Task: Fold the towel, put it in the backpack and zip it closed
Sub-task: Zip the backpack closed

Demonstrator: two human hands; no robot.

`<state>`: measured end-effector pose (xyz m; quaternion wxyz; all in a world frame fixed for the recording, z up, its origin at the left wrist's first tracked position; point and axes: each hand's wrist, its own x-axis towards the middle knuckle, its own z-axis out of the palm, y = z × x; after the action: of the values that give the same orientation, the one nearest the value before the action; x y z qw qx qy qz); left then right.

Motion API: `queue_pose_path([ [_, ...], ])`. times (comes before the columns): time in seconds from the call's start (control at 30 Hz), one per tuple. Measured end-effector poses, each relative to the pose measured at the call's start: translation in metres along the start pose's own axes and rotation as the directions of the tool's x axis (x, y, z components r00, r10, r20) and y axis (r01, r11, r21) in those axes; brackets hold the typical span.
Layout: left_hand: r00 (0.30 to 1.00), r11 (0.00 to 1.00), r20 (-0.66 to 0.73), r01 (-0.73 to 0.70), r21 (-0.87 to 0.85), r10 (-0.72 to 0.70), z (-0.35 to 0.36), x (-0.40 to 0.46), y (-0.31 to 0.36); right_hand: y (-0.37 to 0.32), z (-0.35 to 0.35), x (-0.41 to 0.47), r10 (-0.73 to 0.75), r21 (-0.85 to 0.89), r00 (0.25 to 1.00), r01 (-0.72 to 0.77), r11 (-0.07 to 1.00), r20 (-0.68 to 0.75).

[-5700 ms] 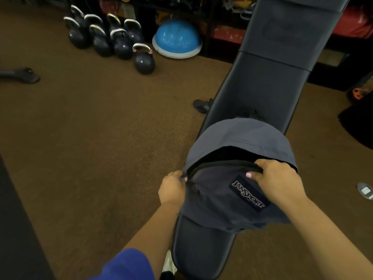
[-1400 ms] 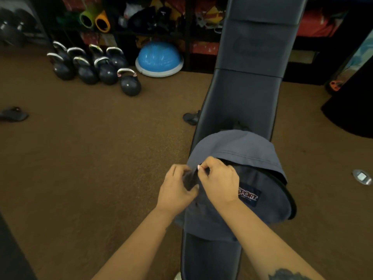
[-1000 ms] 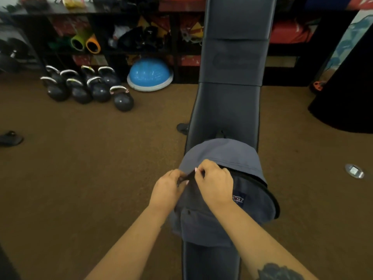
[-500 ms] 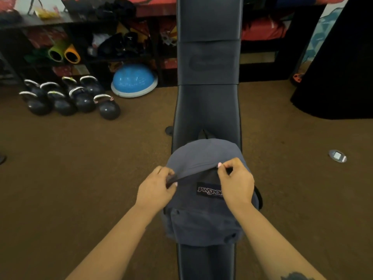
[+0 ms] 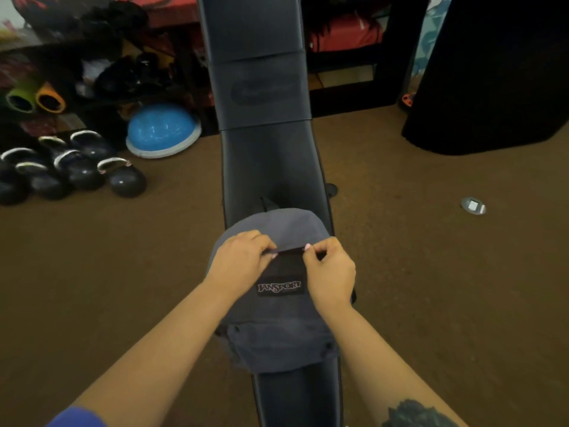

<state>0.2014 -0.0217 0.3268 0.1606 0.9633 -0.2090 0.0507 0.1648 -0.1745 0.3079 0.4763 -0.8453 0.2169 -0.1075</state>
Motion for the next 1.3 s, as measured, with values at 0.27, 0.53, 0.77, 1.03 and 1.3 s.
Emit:
queue_pose_path([
  [0.27, 0.999, 1.0, 0.034, 0.015, 0.009, -0.016, -0.01, -0.001, -0.002, 0.056, -0.023, 0.012, 0.31, 0.194, 0.951, -0.299, 0.934, -0.026],
  [0.53, 0.995, 0.996, 0.065, 0.075, 0.047, -0.078, -0.012, 0.0, -0.001, 0.099, -0.024, 0.011, 0.568, 0.44, 0.816, -0.551, 0.709, 0.108],
  [0.77, 0.992, 0.985, 0.101, -0.09, 0.148, 0.076, 0.011, 0.016, 0.029, 0.107, -0.035, 0.014, 0.555, 0.533, 0.773, -0.623, 0.572, 0.308],
  [1.03, 0.981, 0.964, 0.08, -0.189, 0.186, 0.177, 0.021, 0.033, 0.041, 0.125, -0.034, 0.016, 0.479, 0.354, 0.856, -0.517, 0.779, 0.195],
  [1.3, 0.987, 0.969, 0.011, -0.162, 0.186, 0.163, 0.018, 0.03, 0.034, 0.163, -0.021, 0.001, 0.642, 0.2, 0.749, -0.663, 0.722, 0.163],
])
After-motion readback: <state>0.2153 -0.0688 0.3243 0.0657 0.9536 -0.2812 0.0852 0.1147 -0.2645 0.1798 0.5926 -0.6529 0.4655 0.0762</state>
